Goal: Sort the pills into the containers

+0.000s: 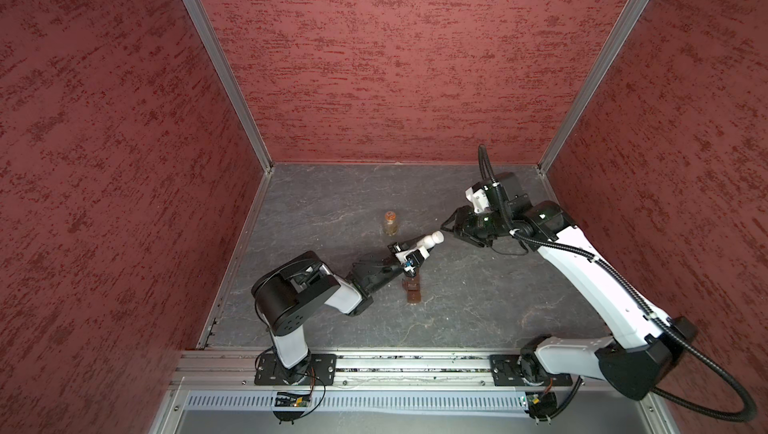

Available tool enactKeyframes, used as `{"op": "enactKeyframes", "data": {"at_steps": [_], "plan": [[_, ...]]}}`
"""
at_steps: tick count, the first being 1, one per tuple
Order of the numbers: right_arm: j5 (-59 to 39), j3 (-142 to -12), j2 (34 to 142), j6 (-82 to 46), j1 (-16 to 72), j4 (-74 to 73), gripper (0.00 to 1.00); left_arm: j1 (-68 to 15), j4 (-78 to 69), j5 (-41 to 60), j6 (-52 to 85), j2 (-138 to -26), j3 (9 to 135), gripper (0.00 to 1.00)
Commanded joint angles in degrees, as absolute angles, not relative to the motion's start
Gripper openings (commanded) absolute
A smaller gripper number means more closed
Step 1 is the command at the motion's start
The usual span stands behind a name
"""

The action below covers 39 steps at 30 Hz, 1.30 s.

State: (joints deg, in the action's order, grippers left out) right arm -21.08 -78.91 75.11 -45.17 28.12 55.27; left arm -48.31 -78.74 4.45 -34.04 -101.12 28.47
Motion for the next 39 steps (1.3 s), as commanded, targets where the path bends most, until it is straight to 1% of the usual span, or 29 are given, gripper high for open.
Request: {"op": "enactKeyframes", "data": {"at_steps": [1, 11, 21, 34, 36, 39], "plan": [[-22.27, -77.41, 75.84, -48.07, 27.51, 52.3, 0.51, -48.53, -80.95, 1.93, -36.8, -102.12, 29.7, 0.0], [-24.93, -75.67, 77.03, -47.88, 27.16, 48.08, 0.52, -48.96, -80.95, 2.62, -36.57, -103.27, 30.32, 0.0], [-25.09, -74.19, 77.74, -48.32, 25.73, 46.8, 0.51, -49.23, -80.95, 3.06, -36.48, -102.49, 30.11, 0.0], [-28.44, -71.82, 78.71, -47.6, 25.53, 44.17, 0.43, -49.76, -80.95, 3.77, -36.35, -102.28, 30.22, 0.0], [-28.31, -71.56, 78.69, -47.46, 25.56, 44.12, 0.39, -49.83, -80.95, 3.87, -36.35, -102.26, 30.28, 0.0], [-27.95, -71.67, 78.38, -47.14, 25.52, 44.51, 0.31, -49.83, -80.95, 4.11, -36.22, -102.21, 30.31, 0.0]]}}
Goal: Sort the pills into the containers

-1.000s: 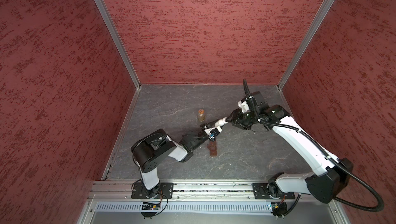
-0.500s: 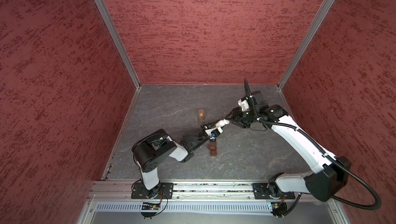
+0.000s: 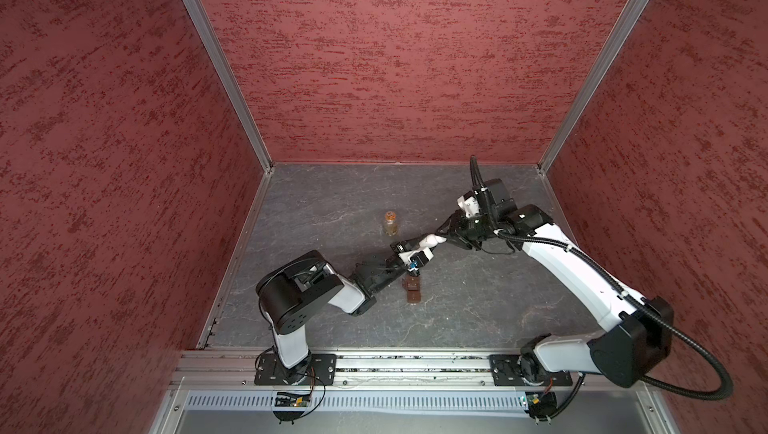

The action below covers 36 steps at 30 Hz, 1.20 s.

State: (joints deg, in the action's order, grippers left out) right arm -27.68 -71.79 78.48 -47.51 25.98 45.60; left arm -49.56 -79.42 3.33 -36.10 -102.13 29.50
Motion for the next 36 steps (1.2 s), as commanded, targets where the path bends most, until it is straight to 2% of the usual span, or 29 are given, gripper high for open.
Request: {"op": "enactKeyframes", "data": {"at_steps": [1, 3, 7, 12, 16, 21, 29, 36], "plan": [[-27.8, -71.8, 78.23, -46.76, 25.53, 44.84, 0.27, -49.67, -80.95, 4.36, -36.22, -102.19, 30.27, 0.0], [-27.73, -72.28, 78.06, -45.34, 25.55, 45.82, 0.21, -49.16, -80.95, 5.5, -34.56, -101.85, 30.08, 0.0], [-30.26, -73.39, 77.25, -35.9, 26.12, 46.98, 0.12, -44.81, -80.95, 17.47, -24.52, -99.99, 29.51, 0.0], [-29.51, -75.66, 77.07, -18.31, 27.14, 56.5, 0.1, -37.62, -80.86, 39.63, -7.79, -100.99, 32.53, 0.0], [-27.58, -77.24, 76.23, -6.59, 27.91, 62.69, 0.13, -35.69, -80.92, 51.92, -0.19, -103.8, 36.32, 0.0], [-23.26, -78.05, 75.77, 0.29, 28.15, 67.29, 0.24, -35.86, -80.9, 55.73, 1.64, -105.27, 37.88, 0.0], [-21.78, -78.42, 74.95, 0.97, 28.15, 66.25, 0.35, -36.21, -80.95, 55.51, 1.12, -105.75, 37.88, 0.0], [-23.66, -78.38, 74.39, -1.43, 28.13, 62.24, 0.34, -36.88, -80.95, 55.15, 0.8, -106.29, 37.88, 0.0]]}}
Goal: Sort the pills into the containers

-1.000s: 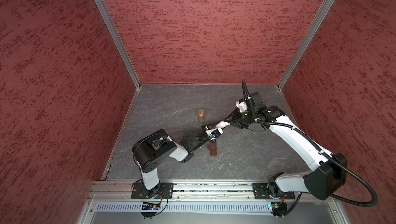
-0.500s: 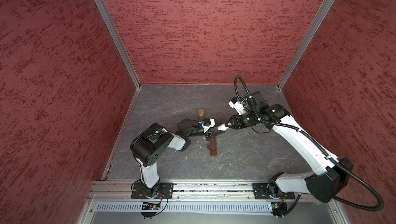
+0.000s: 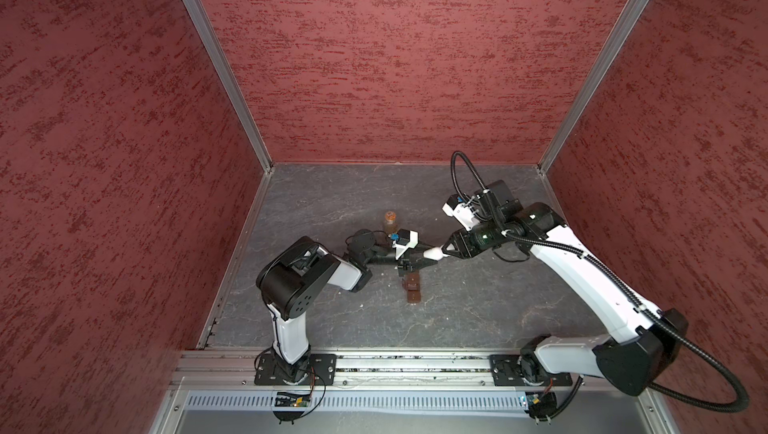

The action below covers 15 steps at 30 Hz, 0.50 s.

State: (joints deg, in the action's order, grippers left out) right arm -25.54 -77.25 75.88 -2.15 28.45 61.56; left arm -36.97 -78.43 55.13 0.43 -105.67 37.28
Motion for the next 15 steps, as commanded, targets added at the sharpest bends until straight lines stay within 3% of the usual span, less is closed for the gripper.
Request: {"op": "enactKeyframes", "data": {"at_steps": [1, 6, 15], "plan": [[-23.86, -78.35, 74.27, -1.92, 28.1, 61.61, 0.34, -37.0, -80.92, 55.1, 0.79, -106.4, 37.88, 0.0], [-22.17, -80.59, 72.98, -4.42, 27.11, 60.64, 0.33, -36.93, -80.99, 53.73, 0.07, -105.79, 36.66, 0.0], [-10.83, -82.2, 71.69, -11.92, 22.26, 60.62, 0.32, -36.91, -80.95, 48.97, -1.73, -99.58, 30.9, 0.0]]}}
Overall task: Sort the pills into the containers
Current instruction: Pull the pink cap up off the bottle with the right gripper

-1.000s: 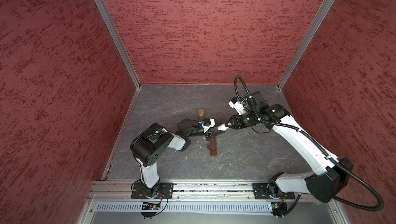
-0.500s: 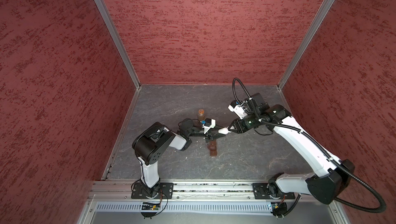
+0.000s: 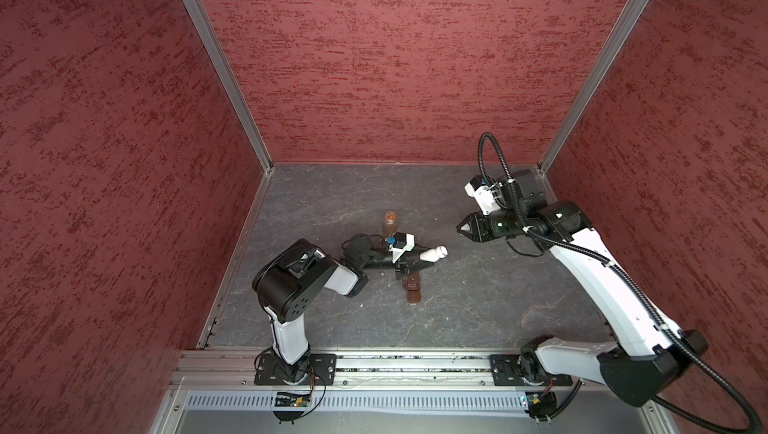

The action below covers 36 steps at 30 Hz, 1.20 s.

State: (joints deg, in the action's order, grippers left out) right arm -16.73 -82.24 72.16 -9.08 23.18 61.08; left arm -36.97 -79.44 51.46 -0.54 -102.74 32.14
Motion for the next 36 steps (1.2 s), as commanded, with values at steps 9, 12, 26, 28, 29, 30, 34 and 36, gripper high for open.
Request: {"op": "enactKeyframes", "data": {"at_steps": [9, 12, 26, 28, 29, 30, 34, 36], "plan": [[-4.77, -65.21, 73.27, -23.24, 22.15, 49.95, 0.3, -36.36, -80.18, 42.62, -2.4, -87.25, 22.06, 0.0], [-2.61, -59.92, 73.62, -26.49, 22.09, 45.67, 0.3, -36.7, -75.84, 40.37, -3.98, -81.37, 19.49, 0.0], [5.4, -52.82, 82.88, -29.57, 22.17, 35.59, 0.31, -39.99, -54.64, 31.57, -9.88, -58.25, 13.45, 0.0], [6.15, -52.58, 84.61, -29.79, 22.16, 34.81, 0.31, -39.98, -53.65, 31.23, -9.99, -56.99, 13.11, 0.0], [6.4, -52.48, 85.32, -29.96, 22.15, 34.38, 0.32, -39.96, -53.32, 31.11, -10.11, -56.48, 12.98, 0.0], [6.54, -52.34, 85.88, -30.04, 22.15, 34.13, 0.32, -39.99, -53.2, 31.02, -10.1, -56.33, 12.93, 0.0], [6.76, -51.9, 88.03, -30.01, 22.11, 32.96, 0.33, -39.94, -53.8, 30.96, -10.22, -57.0, 12.7, 0.0], [6.53, -51.77, 89.03, -29.89, 22.11, 32.78, 0.34, -39.98, -54.63, 31.0, -10.0, -57.64, 12.54, 0.0]]}}
